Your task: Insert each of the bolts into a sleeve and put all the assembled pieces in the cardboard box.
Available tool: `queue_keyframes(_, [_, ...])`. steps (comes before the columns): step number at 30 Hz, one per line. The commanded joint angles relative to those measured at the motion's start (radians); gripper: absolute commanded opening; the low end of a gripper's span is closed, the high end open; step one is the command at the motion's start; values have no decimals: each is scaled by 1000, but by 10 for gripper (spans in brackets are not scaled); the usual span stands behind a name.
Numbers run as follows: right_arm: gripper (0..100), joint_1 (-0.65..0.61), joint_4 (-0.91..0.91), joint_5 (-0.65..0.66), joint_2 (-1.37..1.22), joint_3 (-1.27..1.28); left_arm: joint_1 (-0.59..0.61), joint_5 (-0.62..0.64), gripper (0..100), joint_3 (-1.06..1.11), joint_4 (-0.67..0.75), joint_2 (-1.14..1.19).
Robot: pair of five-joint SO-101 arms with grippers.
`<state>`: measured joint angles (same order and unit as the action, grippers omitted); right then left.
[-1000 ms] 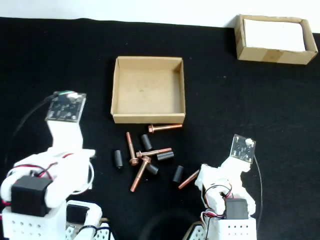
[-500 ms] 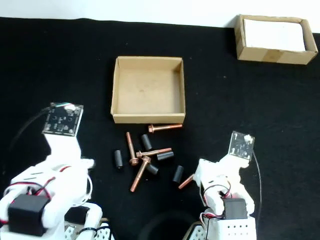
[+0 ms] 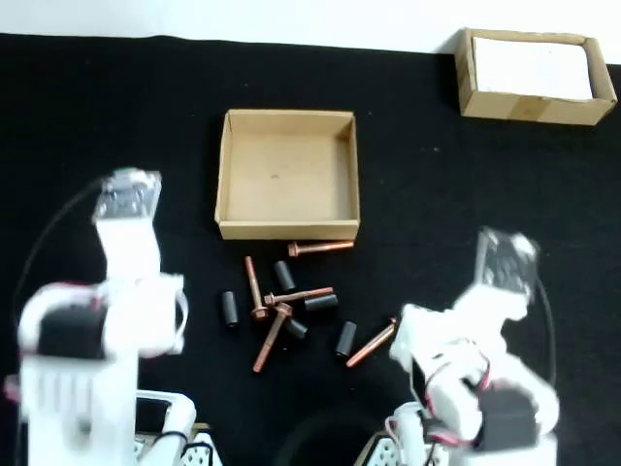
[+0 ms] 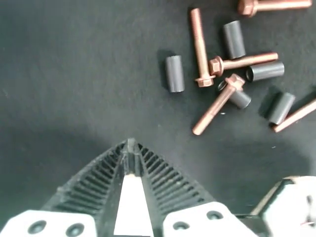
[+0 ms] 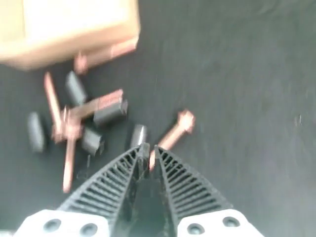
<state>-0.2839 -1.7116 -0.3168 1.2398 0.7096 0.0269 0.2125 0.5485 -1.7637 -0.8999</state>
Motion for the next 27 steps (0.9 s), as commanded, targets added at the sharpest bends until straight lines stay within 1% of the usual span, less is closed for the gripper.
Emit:
queue_keyframes(1, [23, -97, -50, 0, -173, -85, -2, 115, 10, -53, -5, 93])
queue_keyframes(3, [23, -105, -36, 23, -197, -44, -15, 147, 10, -53, -5, 114])
queue_keyframes(7, [23, -84, 50, 213, -214, 65, -62, 147, 10, -50, -3, 117])
queue_keyframes(9, [23, -81, 97, 224, -219, 97, -85, 147, 10, -50, -2, 124])
queue_keyframes(13, [34, -77, 124, 206, -223, 99, -99, 149, 11, -50, 3, 125])
queue_keyframes(15, [94, -53, 122, 178, -243, 99, -94, 149, 31, -50, 14, 127])
queue_keyframes(18, [214, 30, 124, 167, -300, 71, -94, 150, 139, -53, 25, 127])
queue_keyframes(19, [231, 65, 124, 167, -321, 39, -94, 150, 176, -53, 28, 127])
queue_keyframes(21, [219, 137, 111, 166, -354, -58, -94, 150, 236, -38, 31, 127])
queue_keyframes(23, [182, 180, 76, 164, -384, -170, -94, 147, 278, 24, 32, 125])
queue_keyframes(25, [134, 171, 45, 164, -409, -266, -94, 144, 304, 97, 58, 120])
queue_keyframes(27, [96, 131, 10, 163, -453, -331, -93, 144, 318, 168, 106, 119])
